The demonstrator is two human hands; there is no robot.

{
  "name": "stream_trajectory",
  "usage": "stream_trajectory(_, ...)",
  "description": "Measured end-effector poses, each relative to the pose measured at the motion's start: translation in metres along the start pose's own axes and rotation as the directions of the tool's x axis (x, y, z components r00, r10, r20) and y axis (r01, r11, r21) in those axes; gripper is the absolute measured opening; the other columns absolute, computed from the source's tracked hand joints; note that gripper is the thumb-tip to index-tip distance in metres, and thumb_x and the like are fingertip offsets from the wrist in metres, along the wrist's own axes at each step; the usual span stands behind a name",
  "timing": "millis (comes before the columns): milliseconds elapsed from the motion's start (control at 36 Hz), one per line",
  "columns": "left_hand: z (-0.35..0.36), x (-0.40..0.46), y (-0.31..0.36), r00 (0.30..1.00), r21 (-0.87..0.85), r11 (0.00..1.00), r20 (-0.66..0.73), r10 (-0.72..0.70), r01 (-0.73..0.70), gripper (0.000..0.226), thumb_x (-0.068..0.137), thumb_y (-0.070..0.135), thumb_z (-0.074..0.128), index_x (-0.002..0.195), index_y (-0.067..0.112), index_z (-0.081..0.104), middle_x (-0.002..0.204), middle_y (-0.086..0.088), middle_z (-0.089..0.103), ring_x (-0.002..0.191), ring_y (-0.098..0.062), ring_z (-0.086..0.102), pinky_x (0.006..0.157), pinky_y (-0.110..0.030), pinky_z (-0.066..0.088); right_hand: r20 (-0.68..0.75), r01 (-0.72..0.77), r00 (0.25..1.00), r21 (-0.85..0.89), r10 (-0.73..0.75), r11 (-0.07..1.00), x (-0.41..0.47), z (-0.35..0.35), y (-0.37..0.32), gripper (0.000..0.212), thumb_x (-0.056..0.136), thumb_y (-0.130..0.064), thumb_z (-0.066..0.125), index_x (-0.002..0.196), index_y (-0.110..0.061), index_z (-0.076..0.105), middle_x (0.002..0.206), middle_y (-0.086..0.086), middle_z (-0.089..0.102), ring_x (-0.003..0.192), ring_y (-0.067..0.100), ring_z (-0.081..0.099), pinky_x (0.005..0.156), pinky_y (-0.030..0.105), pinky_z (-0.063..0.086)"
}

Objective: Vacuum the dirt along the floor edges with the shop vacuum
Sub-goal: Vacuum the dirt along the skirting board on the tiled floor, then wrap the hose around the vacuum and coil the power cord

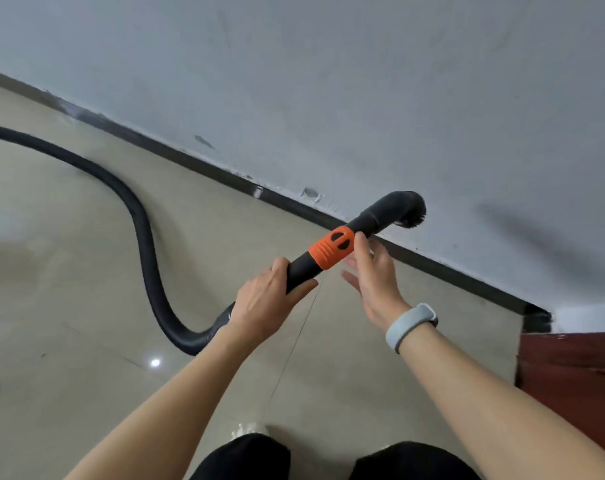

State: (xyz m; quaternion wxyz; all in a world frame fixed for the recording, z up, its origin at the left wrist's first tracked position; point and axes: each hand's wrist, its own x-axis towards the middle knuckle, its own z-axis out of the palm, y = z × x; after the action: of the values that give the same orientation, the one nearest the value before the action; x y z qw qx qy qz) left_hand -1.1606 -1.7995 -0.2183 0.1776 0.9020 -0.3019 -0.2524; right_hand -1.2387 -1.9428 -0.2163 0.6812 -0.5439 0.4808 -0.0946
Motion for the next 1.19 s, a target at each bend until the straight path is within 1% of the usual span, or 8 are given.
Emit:
stream_trajectory(111, -0.091, -0.041, 0.043, 0.999, -0.176, 0.983, 0.014, -0.051, 0.053, 0.038, 0.094, 0.050, 0.048, 0.096, 0.014, 0.038, 0.075, 0.002, 0.048, 0.072, -0.027, 0.051, 0.061, -0.035, 0.035, 0.049, 0.001, 0.999, 0.209, -0.011, 0.978, -0.053, 0.035, -0.113, 0.025, 0.095, -0.033, 0.057, 0.110, -0.014, 0.050, 0.094, 0.002, 0.059, 0.085, 0.015, 0.059, 0.084, 0.038, 0.052)
stream_trajectory(278, -0.244, -0.089, 0.068, 0.994, -0.373, 0.924, 0.096, -0.048, 0.081, 0.022, 0.100, 0.039, 0.041, 0.109, 0.019, 0.038, 0.081, 0.003, 0.049, 0.065, -0.011, 0.046, 0.056, -0.023, 0.034, 0.196, 0.087, 0.976, 0.061, -0.097, 0.994, -0.130, 0.098, -0.251, 0.016, 0.090, -0.023, 0.057, 0.098, -0.018, 0.045, 0.087, 0.004, 0.055, 0.084, 0.024, 0.057, 0.090, 0.049, 0.052)
stream_trajectory(417, -0.382, -0.124, 0.056, 0.997, -0.394, 0.918, 0.079, -0.016, 0.046, 0.016, 0.099, 0.029, 0.045, 0.112, 0.024, 0.036, 0.097, -0.005, 0.061, 0.088, -0.021, 0.061, 0.081, -0.034, 0.048, 0.412, 0.241, 0.888, -0.032, -0.207, 0.970, -0.197, 0.164, -0.355, 0.025, 0.095, -0.025, 0.056, 0.118, -0.017, 0.050, 0.102, 0.005, 0.059, 0.101, 0.024, 0.058, 0.097, 0.049, 0.050)
stream_trajectory(556, -0.499, -0.148, 0.026, 0.977, -0.464, 0.886, -0.180, -0.113, 0.016, 0.022, 0.095, 0.024, 0.053, 0.114, 0.016, 0.044, 0.094, -0.009, 0.062, 0.086, -0.026, 0.062, 0.081, -0.041, 0.051, 0.513, 0.439, 0.792, -0.099, -0.332, 0.893, -0.251, 0.233, -0.421, 0.047, 0.103, -0.033, 0.039, 0.147, -0.019, 0.030, 0.129, 0.007, 0.054, 0.115, 0.022, 0.056, 0.098, 0.038, 0.049)
stream_trajectory(694, -0.599, -0.165, -0.005, 0.888, -0.650, 0.754, -0.400, -0.228, -0.100, 0.017, 0.094, 0.019, 0.056, 0.109, 0.017, 0.047, 0.097, -0.012, 0.062, 0.094, -0.030, 0.063, 0.088, -0.045, 0.052, 0.596, 0.620, 0.694, -0.208, -0.405, 0.757, -0.279, 0.295, -0.444, 0.043, 0.103, -0.028, 0.041, 0.143, -0.017, 0.034, 0.130, 0.011, 0.053, 0.113, 0.023, 0.055, 0.102, 0.038, 0.045)
stream_trajectory(861, -0.686, -0.170, -0.053, 0.729, -0.749, 0.605, -0.571, -0.379, -0.272, 0.020, 0.092, 0.020, 0.061, 0.109, 0.019, 0.050, 0.109, -0.015, 0.061, 0.100, -0.033, 0.063, 0.092, -0.056, 0.050, 0.798, 0.794, 0.453, -0.158, -0.397, 0.587, -0.298, 0.389, -0.469, 0.047, 0.097, -0.027, 0.055, 0.138, -0.014, 0.039, 0.126, 0.001, 0.052, 0.108, 0.011, 0.053, 0.078, 0.008, 0.044)
stream_trajectory(972, -0.728, -0.169, -0.097, 0.654, -0.807, 0.462, -0.578, -0.488, -0.367, 0.015, 0.093, 0.019, 0.060, 0.105, 0.018, 0.051, 0.112, -0.016, 0.062, 0.101, -0.033, 0.064, 0.090, -0.053, 0.052, 0.869, 0.901, 0.312, -0.141, -0.385, 0.411, -0.297, 0.466, -0.479, 0.048, 0.089, -0.033, 0.064, 0.129, -0.018, 0.042, 0.124, 0.000, 0.052, 0.109, 0.017, 0.055, 0.091, 0.028, 0.047)
stream_trajectory(1194, -0.768, -0.168, -0.211, 0.486, -0.844, 0.327, -0.518, -0.704, -0.425, 0.024, 0.093, 0.021, 0.060, 0.112, 0.011, 0.049, 0.109, -0.016, 0.063, 0.102, -0.035, 0.065, 0.087, -0.052, 0.054, 0.956, 0.957, 0.152, -0.078, -0.252, 0.280, -0.288, 0.617, -0.473, 0.031, 0.086, -0.033, 0.061, 0.109, -0.018, 0.047, 0.103, 0.004, 0.056, 0.087, 0.021, 0.058, 0.078, 0.039, 0.050)
